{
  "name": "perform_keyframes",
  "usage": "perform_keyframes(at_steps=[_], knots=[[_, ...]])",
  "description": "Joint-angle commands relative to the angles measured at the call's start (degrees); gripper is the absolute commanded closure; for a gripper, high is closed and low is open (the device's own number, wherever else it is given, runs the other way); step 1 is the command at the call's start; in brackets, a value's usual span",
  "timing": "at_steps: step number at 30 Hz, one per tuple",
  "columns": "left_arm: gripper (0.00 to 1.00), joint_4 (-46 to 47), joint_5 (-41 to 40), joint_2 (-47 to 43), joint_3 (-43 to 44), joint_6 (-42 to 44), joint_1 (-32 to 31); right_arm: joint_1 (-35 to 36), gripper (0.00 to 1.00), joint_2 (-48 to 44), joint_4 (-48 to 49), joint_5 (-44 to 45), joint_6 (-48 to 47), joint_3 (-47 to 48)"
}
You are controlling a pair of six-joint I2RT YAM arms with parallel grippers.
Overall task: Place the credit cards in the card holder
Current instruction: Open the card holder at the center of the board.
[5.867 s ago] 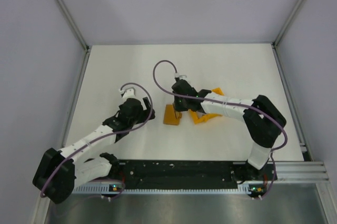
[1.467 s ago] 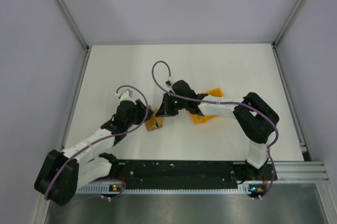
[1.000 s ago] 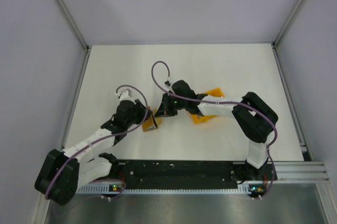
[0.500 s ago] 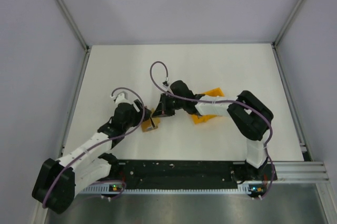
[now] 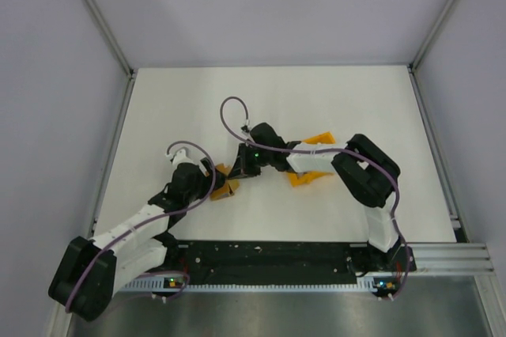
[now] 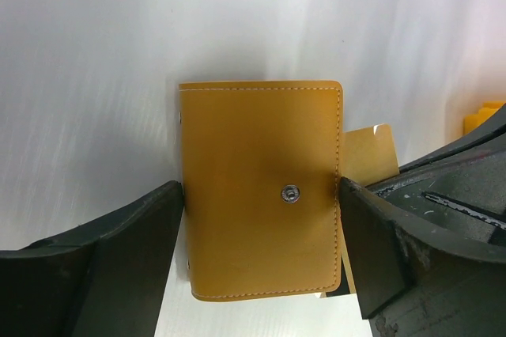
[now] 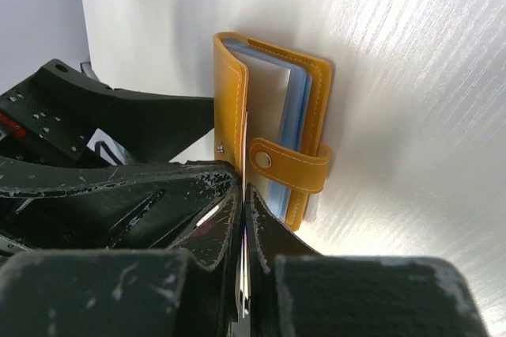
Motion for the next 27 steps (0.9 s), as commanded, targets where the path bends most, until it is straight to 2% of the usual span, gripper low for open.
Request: perform_keyframes(at_steps=[1, 7, 10, 15, 21, 27], knots=[[0.16, 4.9, 4.9, 0.7, -2.1, -0.1, -0.1, 1.5, 1.0, 0.2, 3.0, -1.2, -0.6, 3.3], [0.16, 14.3, 12.3, 2.6, -3.0, 0.1, -0.1, 1.5, 1.0, -2.5, 8.7, -1.5, -0.2, 0.3], [0.16, 13.6, 13.4, 3.2, -1.3, 0.7, -0.1, 1.3, 1.0, -4.8, 12.3, -1.0, 1.2, -2.4], [0.13, 12.1, 12.0, 3.0, 0.0, 1.6, -0.1, 0.8, 1.0, -7.1, 12.5, 0.2, 0.7, -4.5], [0.12, 15.4, 15.0, 4.4, -0.5, 1.4, -0.1, -0.2, 1.0, -8.6, 15.2, 2.0, 3.2, -7.5], [0.12, 16.4, 16.0, 4.6, -0.9, 1.0, -0.1, -0.7, 1.0, -11.2, 22.0, 2.0, 5.3, -10.8]])
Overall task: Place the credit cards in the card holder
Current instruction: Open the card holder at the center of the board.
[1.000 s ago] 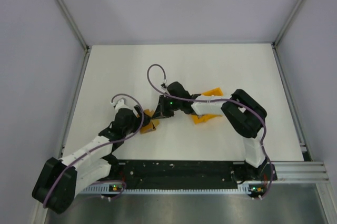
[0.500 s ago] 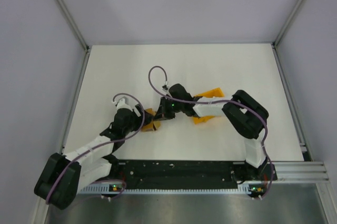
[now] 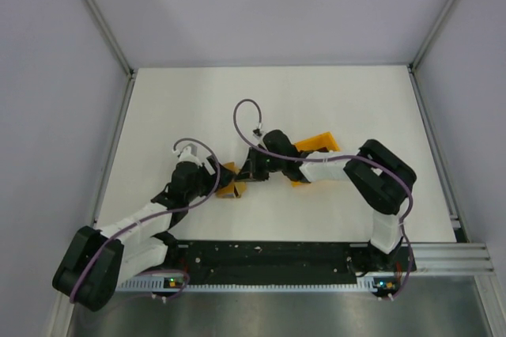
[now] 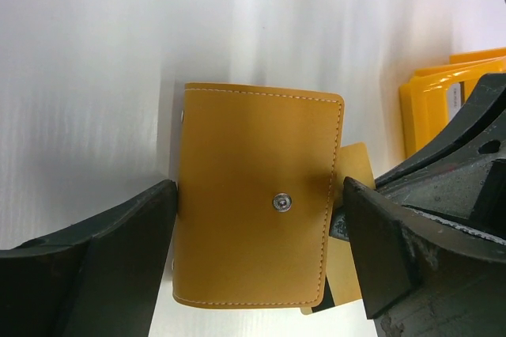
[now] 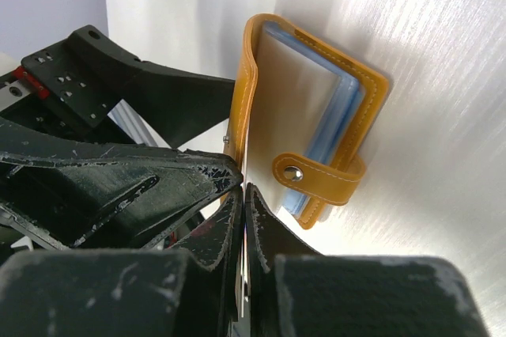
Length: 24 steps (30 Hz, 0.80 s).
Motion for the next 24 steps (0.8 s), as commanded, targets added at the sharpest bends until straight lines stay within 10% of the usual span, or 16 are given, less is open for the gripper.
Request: perform_keyframes(at_steps=[1, 24], knots=[[0.12, 4.0, 6.1, 0.0, 0.9, -0.3, -1.2, -0.3, 1.0, -5.5, 12.8, 0.5, 2.2, -0.2], [0.2, -5.1, -4.5, 0.2, 3.6, -2.3, -1.1, -0.6, 1.0, -6.1, 14.2, -0.5, 2.7, -4.8]])
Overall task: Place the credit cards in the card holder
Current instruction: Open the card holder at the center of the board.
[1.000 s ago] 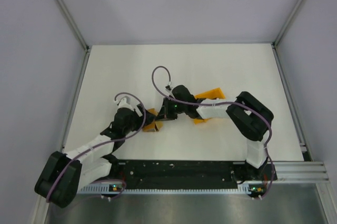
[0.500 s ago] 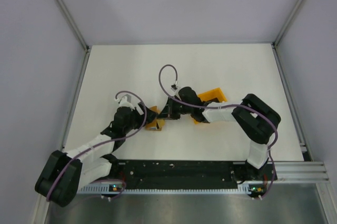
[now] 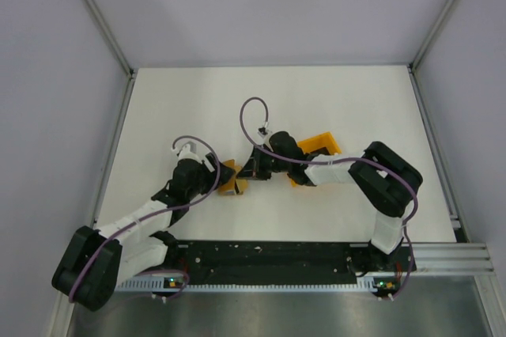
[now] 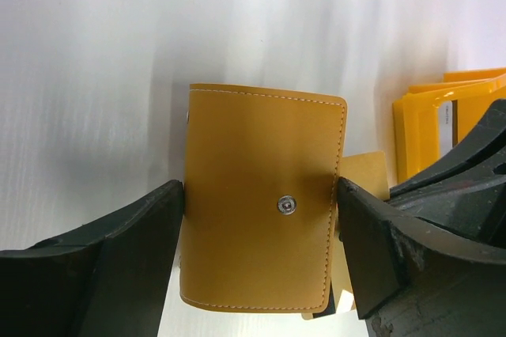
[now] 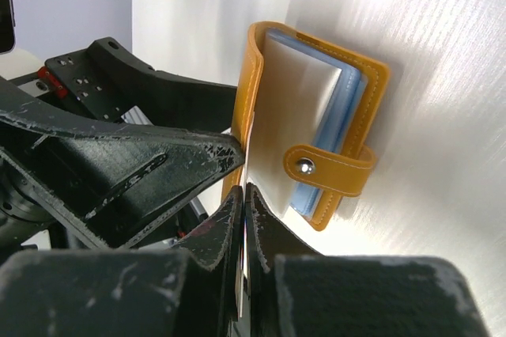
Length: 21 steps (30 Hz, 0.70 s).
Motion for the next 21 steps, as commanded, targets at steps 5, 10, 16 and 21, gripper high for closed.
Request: perform_keyframes(at_steps=[5, 10, 16, 21], knots=[[0.21, -5.6, -4.2, -0.2, 2.1, 0.9, -0.4, 0.2, 1.0, -2.1, 8.2, -2.8, 1.7, 0.4], [0.19, -5.0, -3.3, -0.6, 2.0, 1.3, -0.4, 0.2, 1.0, -0.6, 9.7, -4.0, 2.5, 1.4], [0.16, -3.3, -2.1, -0.7, 1.7, 1.5, -0.4, 0.2, 1.0, 0.4, 13.8, -6.7, 4.7, 1.5], [0.11, -2.7, -1.6, -0.7, 1.7, 1.8, -0.4, 0.0, 1.0, 1.3, 18.7, -8.4, 7.3, 0.8]])
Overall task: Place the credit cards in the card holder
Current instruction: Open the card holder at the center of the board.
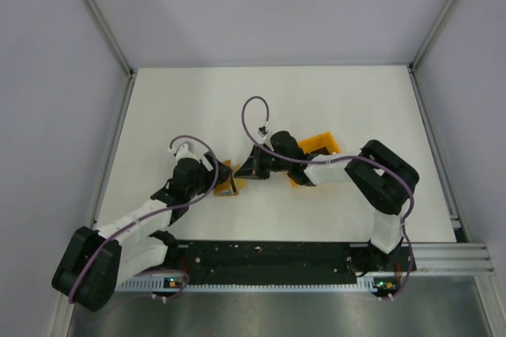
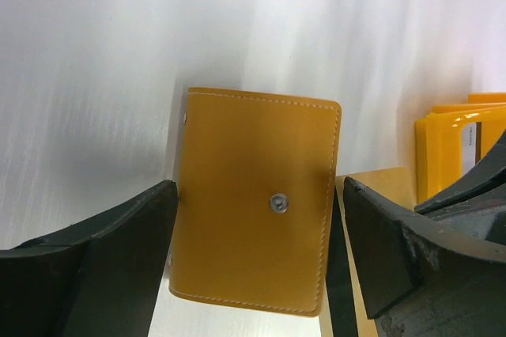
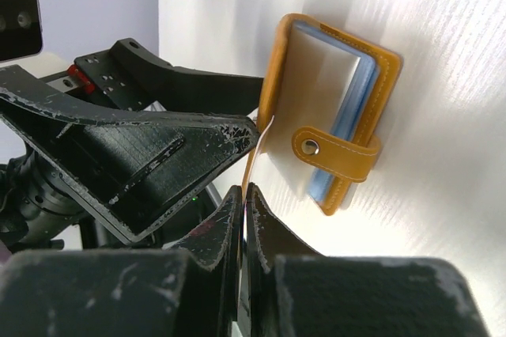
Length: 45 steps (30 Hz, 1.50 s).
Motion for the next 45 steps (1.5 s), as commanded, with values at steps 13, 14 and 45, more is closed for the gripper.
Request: perform_keyframes(at_steps=[13, 14, 45], knots=[[0.08, 0.7, 2.4, -1.8, -0.3, 2.0, -0.5, 0.4, 1.0, 0.9, 13.3, -6.3, 3.2, 2.4], [0.09, 0.8, 2.2, -2.0, -0.3, 2.0, -0.5, 0.5, 1.0, 1.1, 13.1, -6.4, 3.2, 2.8], [1.0, -3.8, 0.9, -2.6, 1.5, 2.8, 0.1, 0.4, 1.0, 0.2, -4.7, 3.4, -6.7, 6.8]])
